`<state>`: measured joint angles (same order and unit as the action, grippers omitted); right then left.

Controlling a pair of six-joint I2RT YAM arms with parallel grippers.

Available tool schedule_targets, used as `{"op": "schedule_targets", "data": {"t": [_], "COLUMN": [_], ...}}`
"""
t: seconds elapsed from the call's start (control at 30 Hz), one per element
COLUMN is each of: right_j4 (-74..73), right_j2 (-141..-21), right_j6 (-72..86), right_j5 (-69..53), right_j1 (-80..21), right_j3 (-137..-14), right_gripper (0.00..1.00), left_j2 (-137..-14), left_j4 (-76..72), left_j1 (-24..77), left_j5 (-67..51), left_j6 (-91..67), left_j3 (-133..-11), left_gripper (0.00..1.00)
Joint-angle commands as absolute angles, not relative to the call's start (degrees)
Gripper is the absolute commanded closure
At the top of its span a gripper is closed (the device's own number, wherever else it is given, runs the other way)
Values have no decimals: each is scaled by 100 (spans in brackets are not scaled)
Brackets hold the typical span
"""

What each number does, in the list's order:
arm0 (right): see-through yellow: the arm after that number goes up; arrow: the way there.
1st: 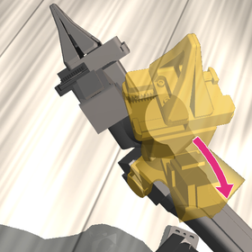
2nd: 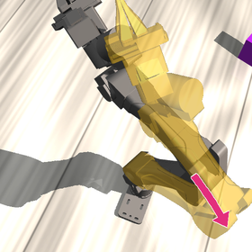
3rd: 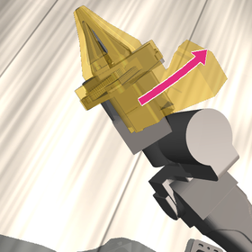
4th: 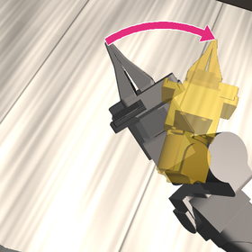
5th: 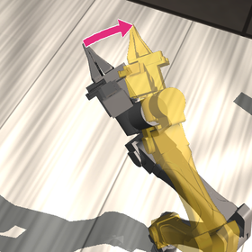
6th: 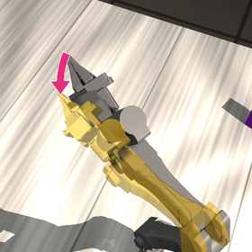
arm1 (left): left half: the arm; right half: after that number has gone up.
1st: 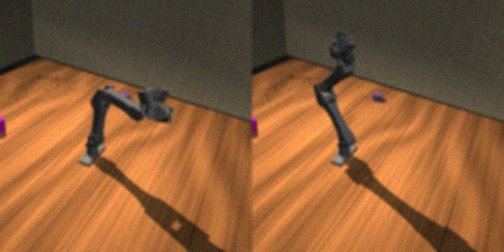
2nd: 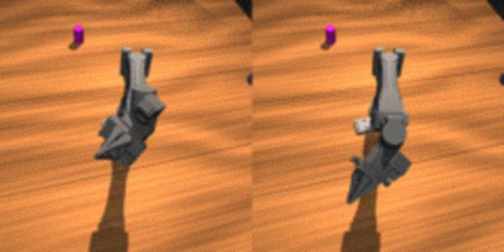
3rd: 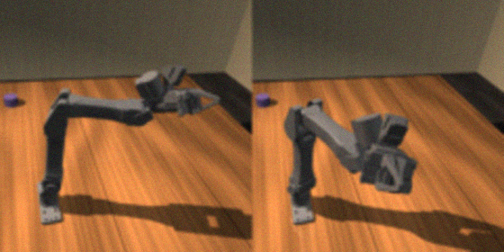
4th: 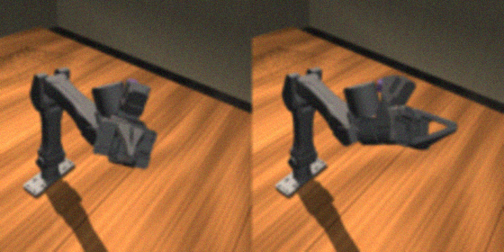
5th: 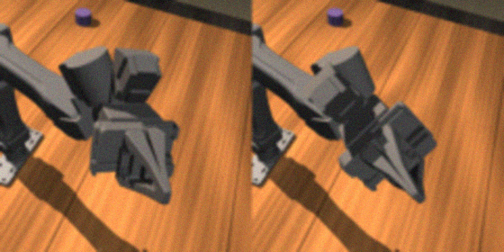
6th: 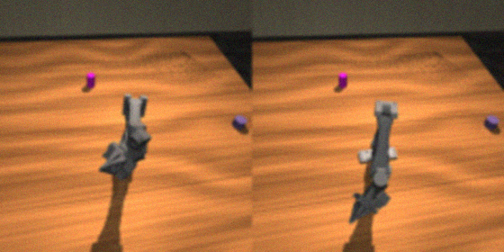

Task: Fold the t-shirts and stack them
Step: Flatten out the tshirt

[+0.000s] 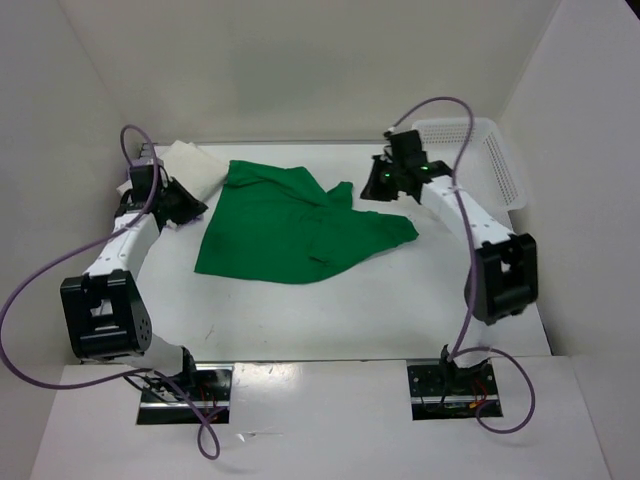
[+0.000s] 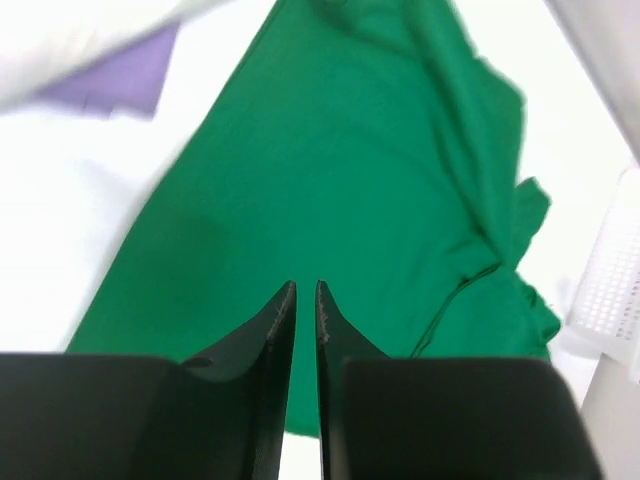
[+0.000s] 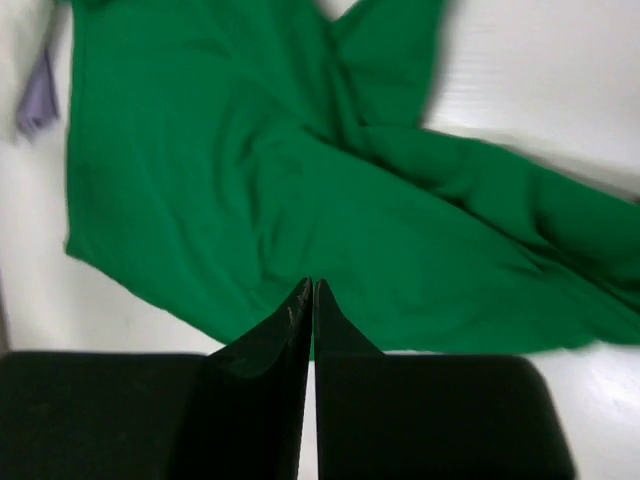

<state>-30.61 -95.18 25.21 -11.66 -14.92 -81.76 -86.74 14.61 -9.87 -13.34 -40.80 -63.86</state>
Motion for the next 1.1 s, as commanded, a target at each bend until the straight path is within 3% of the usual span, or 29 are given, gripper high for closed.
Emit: {"op": "schedule_targets", "data": {"t": [0.0, 0.17, 0.33, 0.5, 0.73, 1.07], "right_j4": [-3006, -3277, -3463, -3577, -3823, -3938], "right_j2": [-10396, -11738, -12462, -12857, -13280, -13254], "right_j6": [2233, 1970, 1881, 1828, 1775, 1775], "right_j5": [-1178, -1230, -1107, -1055, -861, -615], "right_j1": [-2055, -2250, -2303, -2364, -2575, -2628], "right_j3": [-8988, -10150, -10871, -11135, -11724, -11654], "right_gripper": [92, 65, 53, 52, 52, 63], "left_j2": [-8517, -8394, -8096, -7796, -7743, -7743], "left_j4": [1538, 1591, 1678, 1784, 1898, 1714], "left_j1": [-1046, -1046, -1046, -1046, -1046, -1046], "left_j5": [-1389, -1880, -2416, -2952, -2646, -2479], "left_j6": [-4131, -4245, -4271, -4271, -4043, -4157], "left_j3": [-5758, -5099, -4983, -4781, -4597, -4544], "left_gripper": [81, 72, 70, 67, 68, 65]}}
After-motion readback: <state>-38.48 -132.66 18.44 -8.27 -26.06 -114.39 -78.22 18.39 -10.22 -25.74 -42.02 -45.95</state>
